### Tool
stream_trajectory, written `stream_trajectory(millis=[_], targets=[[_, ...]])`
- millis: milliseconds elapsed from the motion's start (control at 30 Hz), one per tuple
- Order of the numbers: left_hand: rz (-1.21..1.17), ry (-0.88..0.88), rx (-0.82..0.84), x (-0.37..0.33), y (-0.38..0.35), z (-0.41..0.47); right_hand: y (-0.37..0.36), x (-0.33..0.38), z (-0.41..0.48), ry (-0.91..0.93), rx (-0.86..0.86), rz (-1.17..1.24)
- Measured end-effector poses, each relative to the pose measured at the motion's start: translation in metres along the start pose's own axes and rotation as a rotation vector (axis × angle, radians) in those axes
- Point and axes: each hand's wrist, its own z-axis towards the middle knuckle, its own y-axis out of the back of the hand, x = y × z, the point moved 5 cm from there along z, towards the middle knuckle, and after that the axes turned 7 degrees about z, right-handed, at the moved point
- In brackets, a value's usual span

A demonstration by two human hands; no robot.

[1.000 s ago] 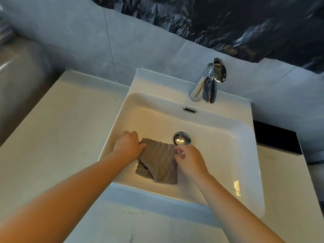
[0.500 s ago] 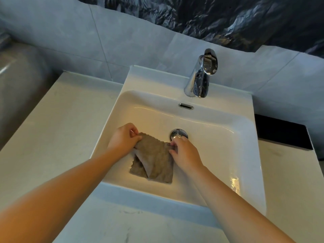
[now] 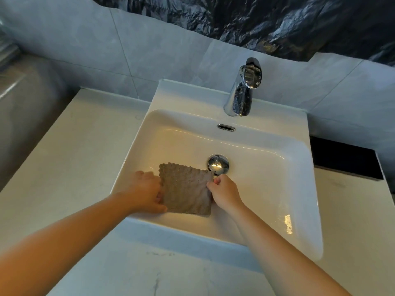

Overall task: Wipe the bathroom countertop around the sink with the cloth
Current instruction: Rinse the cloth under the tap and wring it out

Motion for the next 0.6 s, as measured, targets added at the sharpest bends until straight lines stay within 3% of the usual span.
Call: stream_trajectory(millis=[67,133,233,333,433,600], targets=[[0.105,0.034,0.024,0.014,0.0,-0.01,0.001,0.001,-0.001,-0.014,-0.005,0.042],[0.012,0.038,0.007,0.021,0.002,-0.013,0.004,0.007,-0.003,0.023,-0.036,0.041],[-0.223,0.079,-0.151,0.022,0.009,-0.014,-0.001,0.035,-0.013,0.206,-0.055,0.01],[-0.478,0.24,-0.328,0.033,0.017,-0.019,-0.027,0.068,-0.023,0.299,0.089,0.092],[-0.543,0.323,-0.341,0.044,0.017,-0.022,-0.037,0.072,-0.019,0.244,0.19,0.199],[-0.581,0.413,-0.246,0.04,0.007,-0.017,-0.008,0.044,0.001,0.221,0.06,-0.154]])
